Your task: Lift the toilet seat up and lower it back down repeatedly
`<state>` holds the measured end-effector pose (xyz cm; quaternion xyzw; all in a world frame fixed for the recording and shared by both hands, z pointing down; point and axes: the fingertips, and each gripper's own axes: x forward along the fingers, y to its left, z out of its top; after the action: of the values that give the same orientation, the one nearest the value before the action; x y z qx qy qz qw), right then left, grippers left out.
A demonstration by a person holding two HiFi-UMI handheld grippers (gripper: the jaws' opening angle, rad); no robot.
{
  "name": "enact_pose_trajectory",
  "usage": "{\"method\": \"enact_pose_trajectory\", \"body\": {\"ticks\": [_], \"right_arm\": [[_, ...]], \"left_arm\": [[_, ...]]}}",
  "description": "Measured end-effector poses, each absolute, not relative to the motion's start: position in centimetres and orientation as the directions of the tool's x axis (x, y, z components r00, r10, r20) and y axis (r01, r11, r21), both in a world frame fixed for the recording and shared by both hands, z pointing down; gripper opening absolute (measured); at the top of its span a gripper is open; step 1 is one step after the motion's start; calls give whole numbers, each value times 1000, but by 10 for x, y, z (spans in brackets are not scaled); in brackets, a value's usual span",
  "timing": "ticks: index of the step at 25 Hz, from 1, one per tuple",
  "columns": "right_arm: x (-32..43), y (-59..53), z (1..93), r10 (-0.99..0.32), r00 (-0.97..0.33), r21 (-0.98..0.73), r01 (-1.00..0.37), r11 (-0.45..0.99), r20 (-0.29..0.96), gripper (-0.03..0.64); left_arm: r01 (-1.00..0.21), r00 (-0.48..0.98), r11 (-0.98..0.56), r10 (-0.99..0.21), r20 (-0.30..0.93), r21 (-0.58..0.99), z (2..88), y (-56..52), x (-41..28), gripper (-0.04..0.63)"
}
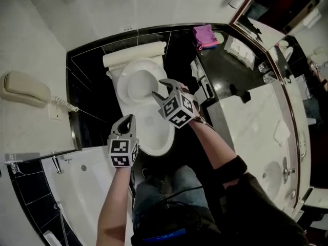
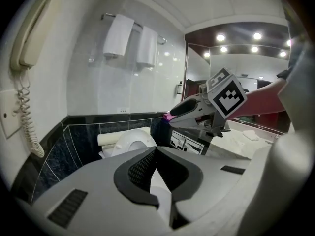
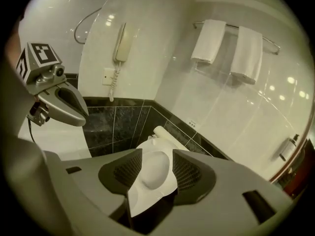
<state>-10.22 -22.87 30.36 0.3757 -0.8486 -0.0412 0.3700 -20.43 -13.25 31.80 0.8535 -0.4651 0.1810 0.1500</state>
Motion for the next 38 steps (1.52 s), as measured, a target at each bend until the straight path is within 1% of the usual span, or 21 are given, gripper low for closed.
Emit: {"method": "enact_pose_trajectory", "body": {"ticks": [5, 8, 9, 10, 14, 20, 25, 27, 28, 38], "right_arm": [[-115, -292, 337, -629, -443, 406, -499, 765, 639, 212], [-119, -333, 361, -606, -457, 436, -428, 792, 651, 212], [-120, -347, 369, -597, -466, 442, -407, 800, 652, 201], [-122, -361, 377, -588, -476, 444, -388, 808, 653, 190], [-125, -409, 409, -548, -507, 436, -331, 837, 666, 186], [-128, -448, 443, -498, -526, 455, -221, 863, 689, 178], [-131, -453, 457, -466, -540, 450, -171, 876, 701, 139], [-131, -455, 457, -477, -541, 472, -160, 867, 693, 112], [-131, -457, 456, -487, -541, 483, -162, 861, 686, 84], [-130, -439, 449, -491, -545, 490, -161, 857, 680, 77]], "left_arm": [[-874, 458, -478, -747, 483, 89, 342, -176, -208, -14], [-901, 407, -424, -762, 504, 87, 361, -205, -207, -15], [-911, 389, -403, -767, 511, 88, 368, -215, -205, -15], [-920, 371, -382, -770, 519, 91, 376, -225, -203, -15], [-944, 316, -312, -771, 553, 105, 407, -265, -188, -14], [-956, 281, -274, -767, 577, 101, 436, -321, -174, -14], [-964, 256, -252, -776, 577, 88, 442, -350, -178, -14], [-966, 248, -244, -778, 577, 87, 443, -357, -180, -15], [-967, 246, -240, -778, 578, 88, 444, -359, -180, -14], [-965, 255, -236, -755, 604, 112, 459, -341, -171, -14]]}}
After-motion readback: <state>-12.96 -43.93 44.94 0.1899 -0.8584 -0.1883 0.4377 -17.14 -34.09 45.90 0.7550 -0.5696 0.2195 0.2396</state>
